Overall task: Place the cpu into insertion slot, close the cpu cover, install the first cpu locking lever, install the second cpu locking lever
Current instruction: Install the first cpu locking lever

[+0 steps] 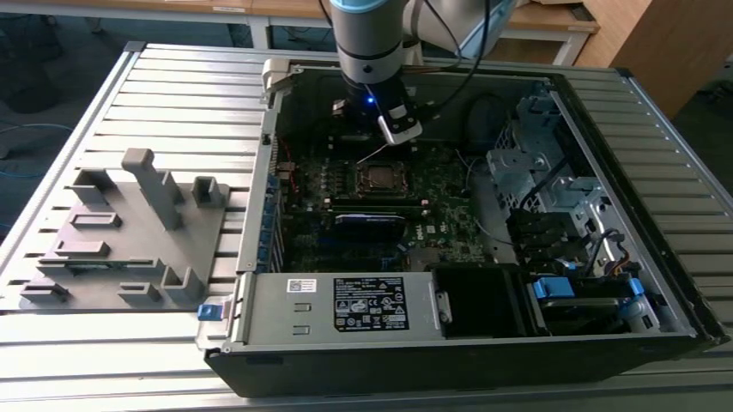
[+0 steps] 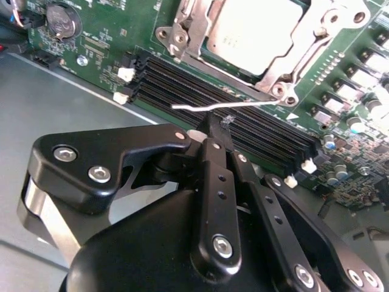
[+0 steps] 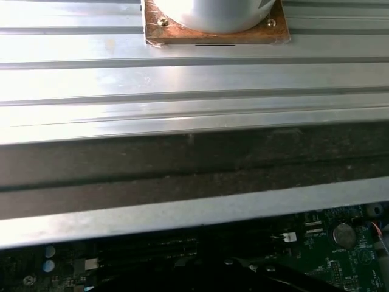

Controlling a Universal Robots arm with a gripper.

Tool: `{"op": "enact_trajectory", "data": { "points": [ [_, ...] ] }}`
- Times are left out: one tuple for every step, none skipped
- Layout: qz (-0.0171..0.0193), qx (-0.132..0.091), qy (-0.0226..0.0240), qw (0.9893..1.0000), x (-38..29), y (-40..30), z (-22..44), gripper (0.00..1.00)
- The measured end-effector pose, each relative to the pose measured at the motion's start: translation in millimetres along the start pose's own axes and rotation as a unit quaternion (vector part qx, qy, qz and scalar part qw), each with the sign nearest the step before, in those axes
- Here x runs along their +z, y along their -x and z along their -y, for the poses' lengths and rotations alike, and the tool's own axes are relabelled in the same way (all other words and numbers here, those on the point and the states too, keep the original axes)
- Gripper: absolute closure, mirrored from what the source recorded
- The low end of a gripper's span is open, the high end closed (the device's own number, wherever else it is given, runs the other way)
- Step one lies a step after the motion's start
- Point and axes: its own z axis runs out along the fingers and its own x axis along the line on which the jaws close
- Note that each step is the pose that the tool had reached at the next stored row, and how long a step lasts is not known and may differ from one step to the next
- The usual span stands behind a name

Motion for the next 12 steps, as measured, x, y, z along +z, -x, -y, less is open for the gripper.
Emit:
{"op": "enact_trajectory", "data": {
  "points": [
    [0.0002, 0.0, 0.0, 1.0, -0.1, -0.7, 0.1, 0.9],
    [0.0002, 0.0, 0.0, 1.0, -0.2, -1.0, 0.1, 0.9],
    [0.0002, 0.0, 0.0, 1.0, -0.2, -1.0, 0.1, 0.9],
    [0.0002, 0.0, 0.0, 1.0, -0.4, -1.0, 0.1, 0.9],
    [0.0002, 0.0, -0.0001, 1.0, -0.9, -1.0, 0.0, 0.9],
    [0.0002, 0.0, 0.0, 1.0, -1.6, -0.9, -0.2, 0.9],
    [0.0002, 0.0, 0.0001, 1.0, -2.5, -0.8, -0.5, 0.9],
    [0.0002, 0.0, 0.0001, 1.0, -3.6, -0.6, -0.8, 0.9],
    [0.0002, 0.0, 0.0001, 1.0, -4.6, -0.5, -1.1, 0.9],
    [0.0002, 0.0, 0.0001, 1.0, -5.5, -0.4, -1.4, 0.9],
    [0.0002, 0.0, 0.0001, 1.0, -6.0, -0.3, -1.5, 0.9],
    [0.0003, 0.0, 0.0001, 1.0, -6.2, -0.3, -1.6, 0.9]
  ]
}}
